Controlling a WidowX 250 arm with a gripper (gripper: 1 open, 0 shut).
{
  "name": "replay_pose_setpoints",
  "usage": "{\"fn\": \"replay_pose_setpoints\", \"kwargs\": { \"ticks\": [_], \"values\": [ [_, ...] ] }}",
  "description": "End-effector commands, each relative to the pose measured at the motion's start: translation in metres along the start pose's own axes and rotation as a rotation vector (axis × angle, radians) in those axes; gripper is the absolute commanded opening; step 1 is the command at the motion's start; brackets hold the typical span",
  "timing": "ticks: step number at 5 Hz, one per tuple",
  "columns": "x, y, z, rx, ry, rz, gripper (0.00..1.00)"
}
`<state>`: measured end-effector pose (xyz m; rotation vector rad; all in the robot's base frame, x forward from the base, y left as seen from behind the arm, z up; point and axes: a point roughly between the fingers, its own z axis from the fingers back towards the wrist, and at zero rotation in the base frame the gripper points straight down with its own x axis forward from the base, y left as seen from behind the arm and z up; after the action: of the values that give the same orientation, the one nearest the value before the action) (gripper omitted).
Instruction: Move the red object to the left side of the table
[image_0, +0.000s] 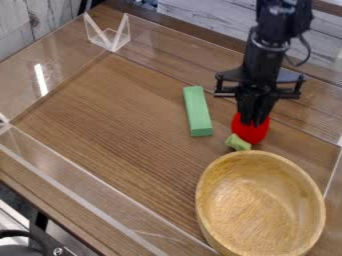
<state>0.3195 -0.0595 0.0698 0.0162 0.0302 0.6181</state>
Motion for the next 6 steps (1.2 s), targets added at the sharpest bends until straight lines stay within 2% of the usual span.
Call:
{"fn": "replay_pose_setpoints", "kwargs": {
  "ticks": [1,2,3,4,5,6],
  "values": [
    [0.012,0.002,0.052,-0.098,-0.06,0.051,0.0],
    [0.03,0.013,0.086,-0.15,-0.072,0.112,0.0],
    [0.026,0.001,0.071,-0.128,-0.077,0.158,1.0],
    [0.018,-0.009,0.064,-0.11,-0.073,0.208,1.0],
    [0.018,-0.013,0.053,-0.073,-0.074,0.244,1.0],
    [0.018,-0.013,0.032,-0.035,-0.079,0.236,1.0]
  ]
}}
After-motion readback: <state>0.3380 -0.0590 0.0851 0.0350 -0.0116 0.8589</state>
